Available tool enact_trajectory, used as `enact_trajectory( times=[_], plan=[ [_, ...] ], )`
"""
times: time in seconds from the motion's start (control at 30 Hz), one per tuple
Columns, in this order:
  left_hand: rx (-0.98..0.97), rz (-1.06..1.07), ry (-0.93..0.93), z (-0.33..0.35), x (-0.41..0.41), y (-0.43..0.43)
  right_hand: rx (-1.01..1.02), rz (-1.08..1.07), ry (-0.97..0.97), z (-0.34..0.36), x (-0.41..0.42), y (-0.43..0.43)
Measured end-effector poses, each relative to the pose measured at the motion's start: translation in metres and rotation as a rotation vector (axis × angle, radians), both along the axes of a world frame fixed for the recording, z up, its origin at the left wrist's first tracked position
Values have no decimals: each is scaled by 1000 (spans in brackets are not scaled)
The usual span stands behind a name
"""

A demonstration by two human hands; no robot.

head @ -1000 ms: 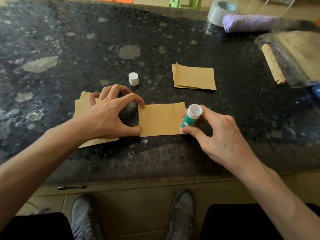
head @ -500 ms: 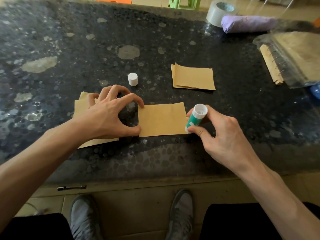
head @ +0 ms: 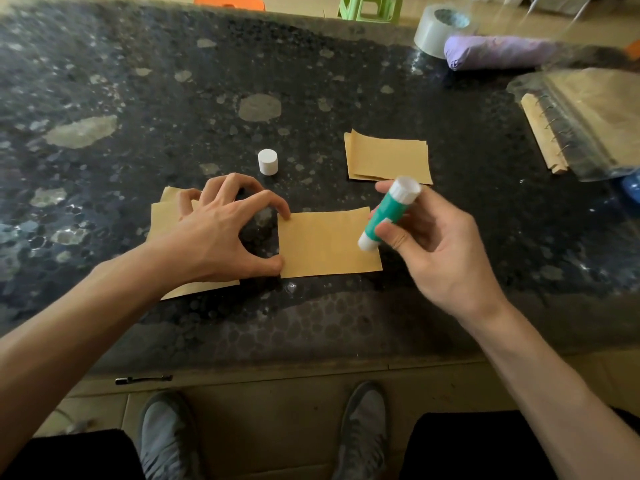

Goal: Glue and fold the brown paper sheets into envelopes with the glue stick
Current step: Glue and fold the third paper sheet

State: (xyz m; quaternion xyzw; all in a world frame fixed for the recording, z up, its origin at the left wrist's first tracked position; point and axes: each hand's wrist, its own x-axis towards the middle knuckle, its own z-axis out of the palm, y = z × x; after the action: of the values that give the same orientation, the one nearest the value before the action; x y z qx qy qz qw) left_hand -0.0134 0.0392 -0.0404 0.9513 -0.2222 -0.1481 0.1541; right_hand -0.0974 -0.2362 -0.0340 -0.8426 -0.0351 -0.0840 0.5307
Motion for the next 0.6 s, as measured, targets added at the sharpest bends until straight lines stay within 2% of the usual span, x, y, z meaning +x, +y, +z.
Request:
enact_trajectory(
  times=[0.13, 0.37, 0.6],
  plan=[
    [5, 4, 0, 0, 0, 0, -155, 58, 52, -8, 5, 10],
    [1, 9, -20, 0, -2, 0, -287, 14, 8, -10, 8, 22],
    [-13, 6, -21, 0, -1, 0, -358, 49, 54, -7, 4, 15]
  ],
)
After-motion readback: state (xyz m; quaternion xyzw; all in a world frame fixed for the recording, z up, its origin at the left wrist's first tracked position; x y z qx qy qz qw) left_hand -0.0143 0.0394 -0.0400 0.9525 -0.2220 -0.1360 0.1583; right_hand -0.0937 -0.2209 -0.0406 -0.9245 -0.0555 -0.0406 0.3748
